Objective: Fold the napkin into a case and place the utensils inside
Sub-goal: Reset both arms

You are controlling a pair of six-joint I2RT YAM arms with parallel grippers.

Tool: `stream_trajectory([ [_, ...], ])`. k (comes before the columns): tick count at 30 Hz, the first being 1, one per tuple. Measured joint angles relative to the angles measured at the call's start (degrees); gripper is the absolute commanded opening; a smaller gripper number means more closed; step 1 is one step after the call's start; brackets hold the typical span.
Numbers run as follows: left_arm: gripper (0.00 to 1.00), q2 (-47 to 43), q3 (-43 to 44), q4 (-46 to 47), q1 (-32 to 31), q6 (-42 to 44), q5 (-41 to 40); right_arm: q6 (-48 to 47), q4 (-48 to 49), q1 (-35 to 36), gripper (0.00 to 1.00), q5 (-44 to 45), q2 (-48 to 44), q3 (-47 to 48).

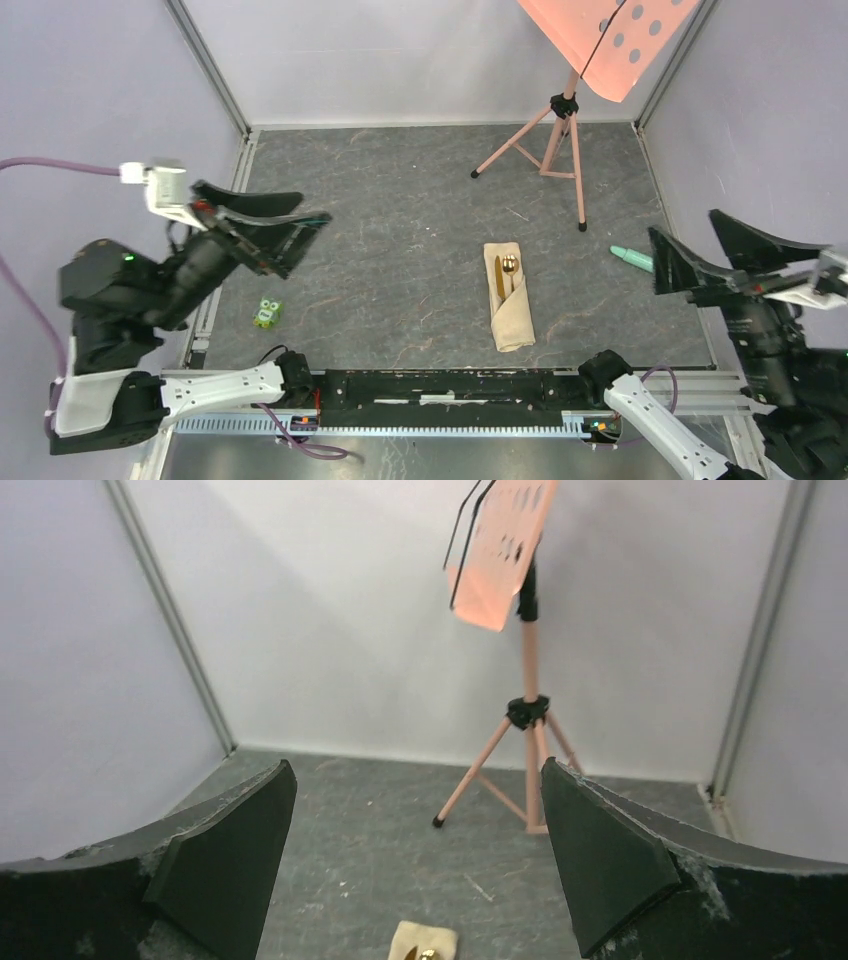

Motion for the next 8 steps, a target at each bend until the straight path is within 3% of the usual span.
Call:
stream_trajectory([
  [8, 1.0, -2.6, 6.3, -5.5, 0.0, 4.4, -5.5, -4.4, -1.6, 0.0, 0.98, 3.0, -1.6, 4.6],
])
